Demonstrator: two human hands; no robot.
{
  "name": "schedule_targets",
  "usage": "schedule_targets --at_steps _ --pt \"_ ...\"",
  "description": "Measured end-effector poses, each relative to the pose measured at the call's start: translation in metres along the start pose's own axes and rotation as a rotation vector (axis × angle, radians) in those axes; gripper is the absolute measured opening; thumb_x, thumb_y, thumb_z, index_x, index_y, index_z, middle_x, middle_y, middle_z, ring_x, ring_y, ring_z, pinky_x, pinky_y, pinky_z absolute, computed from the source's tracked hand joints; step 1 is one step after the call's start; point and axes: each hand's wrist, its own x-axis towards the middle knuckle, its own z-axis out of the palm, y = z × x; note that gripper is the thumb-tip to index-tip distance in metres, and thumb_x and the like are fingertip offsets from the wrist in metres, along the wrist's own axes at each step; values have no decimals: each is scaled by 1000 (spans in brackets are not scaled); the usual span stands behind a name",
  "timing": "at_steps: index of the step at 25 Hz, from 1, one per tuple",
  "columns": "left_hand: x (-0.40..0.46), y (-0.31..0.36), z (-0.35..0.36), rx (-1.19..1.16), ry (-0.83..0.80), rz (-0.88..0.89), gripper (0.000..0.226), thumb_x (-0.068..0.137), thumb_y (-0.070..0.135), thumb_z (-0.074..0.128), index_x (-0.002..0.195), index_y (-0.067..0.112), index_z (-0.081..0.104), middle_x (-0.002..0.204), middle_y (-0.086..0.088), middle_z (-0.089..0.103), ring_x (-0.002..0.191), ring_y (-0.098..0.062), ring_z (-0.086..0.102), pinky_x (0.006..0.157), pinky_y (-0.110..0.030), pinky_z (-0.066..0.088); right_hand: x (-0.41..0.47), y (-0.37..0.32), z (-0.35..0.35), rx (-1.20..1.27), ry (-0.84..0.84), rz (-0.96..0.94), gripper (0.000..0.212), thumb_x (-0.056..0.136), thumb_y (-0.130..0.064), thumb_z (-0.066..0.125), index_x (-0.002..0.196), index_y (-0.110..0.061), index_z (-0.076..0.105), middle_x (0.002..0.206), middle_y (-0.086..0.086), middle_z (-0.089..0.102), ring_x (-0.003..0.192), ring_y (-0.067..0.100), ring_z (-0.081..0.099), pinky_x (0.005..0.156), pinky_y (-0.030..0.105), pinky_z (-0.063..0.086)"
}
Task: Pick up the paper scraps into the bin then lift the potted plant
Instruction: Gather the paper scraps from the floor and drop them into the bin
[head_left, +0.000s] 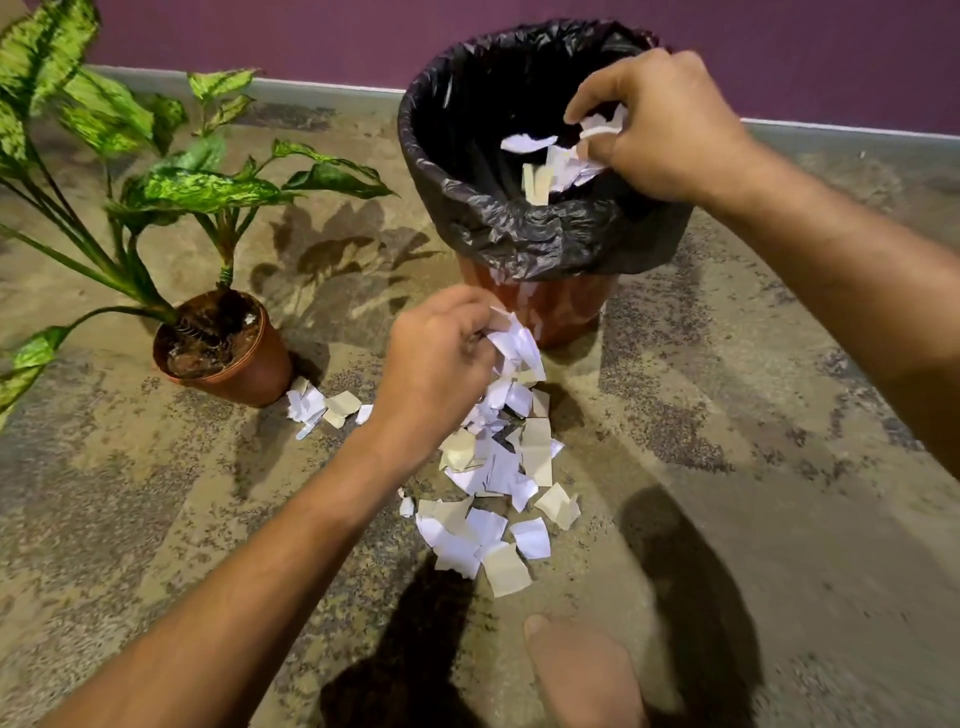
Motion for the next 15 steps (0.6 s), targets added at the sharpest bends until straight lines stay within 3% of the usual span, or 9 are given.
schedule_targets --at_steps 1,3,4,6,10,13,15 --pt "6 7 -5 -10 45 40 17 71 -9 69 82 1 75 90 -6 72 77 -16 67 70 -19 53 28 4 -26 -16 19 -77 32 77 -32 40 107 -23 44 71 1 69 49 25 60 48 36 51" --pt "22 20 -16 -37 135 104 12 72 -5 71 82 2 75 88 -5 72 76 -11 66 69 -9 50 134 5 -137 -110 144 -240 44 89 -41 38 132 -40 36 103 -10 67 81 13 61 73 27 48" --pt "31 26 -20 -44 175 120 10 73 -2 72 82 3 75 88 -4 72 76 -9 65 68 -8 50 194 -5 -206 -111 213 -305 43 90 -47 41 133 -48 39 105 -13 62 94 9 58 77 18 39" --pt "49 34 -27 -37 249 115 9 75 2 70 80 7 76 86 -1 72 75 -5 63 66 -8 49 288 -26 -308 1 415 -136 29 86 -43 60 115 -40 62 90 -17 58 101 14 61 77 16 35" --pt "89 42 -30 -28 282 -55 17 74 5 64 82 14 76 84 7 72 74 0 62 66 -9 48 273 -29 -309 188 515 -101 31 91 -34 63 120 -23 65 116 -1 68 113 20 58 95 26 39" --pt "112 40 -26 106 216 -132 20 76 8 61 81 20 76 77 10 70 70 -2 61 59 -5 43 262 -35 -308 205 419 -147 29 96 -35 55 120 -21 65 103 -1 68 109 23 61 100 40 47" --pt "121 38 -22 123 177 -132 20 77 9 62 88 19 75 81 5 72 76 -10 65 67 -18 52 262 -37 -315 235 475 -148 27 97 -33 52 118 -22 65 91 -6 63 102 23 64 96 45 49"
